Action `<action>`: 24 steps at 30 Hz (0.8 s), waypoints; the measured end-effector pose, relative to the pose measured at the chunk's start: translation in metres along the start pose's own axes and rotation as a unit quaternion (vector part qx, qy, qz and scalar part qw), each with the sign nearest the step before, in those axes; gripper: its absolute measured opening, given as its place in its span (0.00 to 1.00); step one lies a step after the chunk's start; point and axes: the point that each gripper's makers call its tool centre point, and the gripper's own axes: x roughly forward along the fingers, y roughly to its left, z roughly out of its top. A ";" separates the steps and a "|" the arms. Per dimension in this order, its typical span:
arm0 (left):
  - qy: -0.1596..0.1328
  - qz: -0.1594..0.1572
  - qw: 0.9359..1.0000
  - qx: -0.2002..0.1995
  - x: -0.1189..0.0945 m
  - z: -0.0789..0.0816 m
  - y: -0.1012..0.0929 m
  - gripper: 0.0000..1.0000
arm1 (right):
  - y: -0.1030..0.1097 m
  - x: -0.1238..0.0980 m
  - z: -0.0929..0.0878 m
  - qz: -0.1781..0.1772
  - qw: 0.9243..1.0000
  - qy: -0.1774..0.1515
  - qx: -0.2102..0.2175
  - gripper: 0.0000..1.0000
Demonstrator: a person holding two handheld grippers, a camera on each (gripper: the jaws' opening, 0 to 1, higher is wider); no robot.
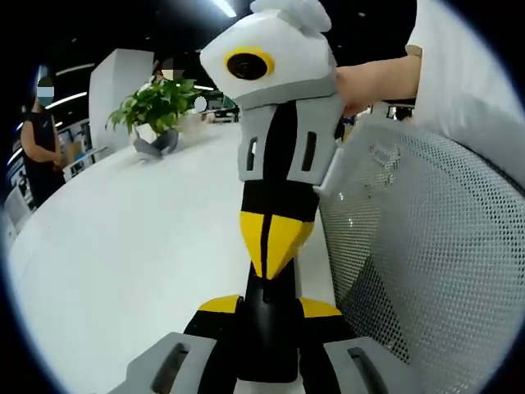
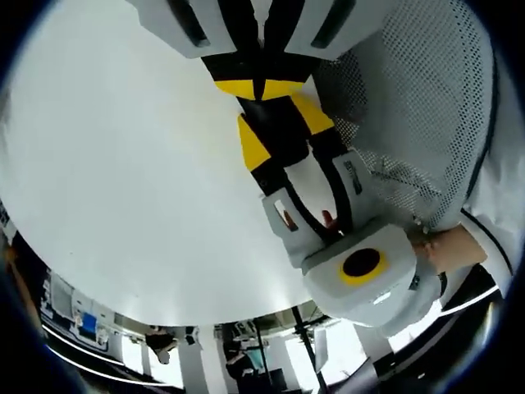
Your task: Press the specified remote control buttons in sequence, fully releasing each button before pressing the next.
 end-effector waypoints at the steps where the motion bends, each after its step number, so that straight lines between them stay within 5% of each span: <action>1: 0.000 0.000 1.000 0.000 0.000 0.000 0.000 0.25 | -0.002 0.001 -0.003 -0.008 1.000 0.013 -0.010 0.00; 10: 0.001 0.001 1.000 0.002 0.000 0.000 0.000 0.25 | -0.003 0.002 0.000 -0.024 0.998 0.037 -0.044 0.00; 17: 0.001 0.001 1.000 0.004 0.001 0.000 0.000 0.25 | -0.004 0.004 -0.001 -0.055 0.986 0.078 -0.136 0.00; 24: 0.002 0.001 1.000 0.006 0.001 0.000 -0.001 0.25 | -0.004 0.005 -0.001 -0.070 0.980 0.083 -0.165 0.00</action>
